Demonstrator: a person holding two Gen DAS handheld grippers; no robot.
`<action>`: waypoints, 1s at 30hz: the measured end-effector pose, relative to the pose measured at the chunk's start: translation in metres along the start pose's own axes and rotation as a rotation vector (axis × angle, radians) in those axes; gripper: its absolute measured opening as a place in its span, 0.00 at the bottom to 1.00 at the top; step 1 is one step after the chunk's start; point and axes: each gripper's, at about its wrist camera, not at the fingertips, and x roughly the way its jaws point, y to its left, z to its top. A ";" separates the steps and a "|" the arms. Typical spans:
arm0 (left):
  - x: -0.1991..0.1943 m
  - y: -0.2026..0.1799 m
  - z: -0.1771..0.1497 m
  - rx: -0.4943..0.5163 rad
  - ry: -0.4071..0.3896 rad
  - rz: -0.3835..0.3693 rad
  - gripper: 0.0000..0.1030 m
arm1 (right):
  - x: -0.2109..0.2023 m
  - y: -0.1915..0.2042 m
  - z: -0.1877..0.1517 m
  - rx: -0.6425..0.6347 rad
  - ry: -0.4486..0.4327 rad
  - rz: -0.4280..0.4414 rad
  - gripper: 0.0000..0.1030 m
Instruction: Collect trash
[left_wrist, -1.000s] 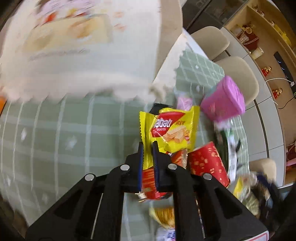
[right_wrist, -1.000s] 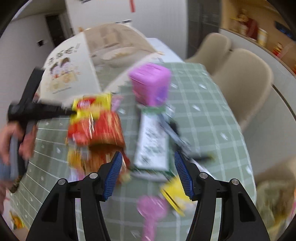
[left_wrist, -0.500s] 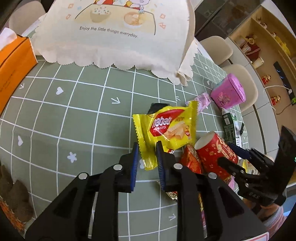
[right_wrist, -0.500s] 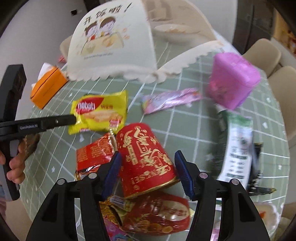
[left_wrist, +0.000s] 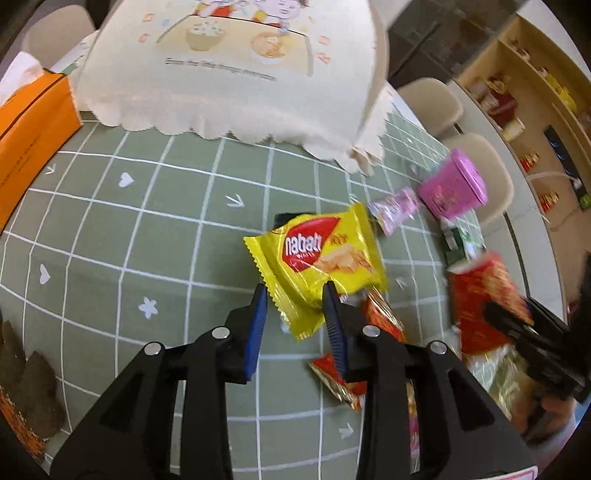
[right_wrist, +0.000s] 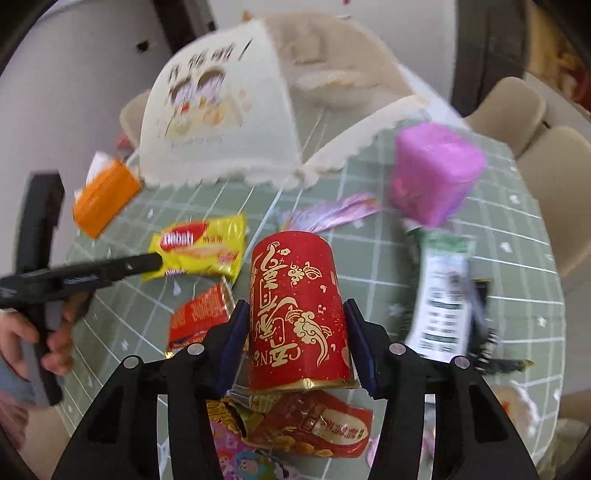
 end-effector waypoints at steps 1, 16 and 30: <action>0.004 0.001 0.003 -0.011 -0.010 0.034 0.29 | -0.007 -0.003 -0.001 0.012 -0.005 -0.011 0.47; 0.037 0.001 0.014 0.041 -0.009 0.202 0.36 | -0.056 -0.030 -0.043 0.107 -0.032 -0.115 0.48; -0.016 -0.051 0.012 0.089 -0.088 0.096 0.01 | -0.107 -0.036 -0.059 0.060 -0.095 -0.146 0.48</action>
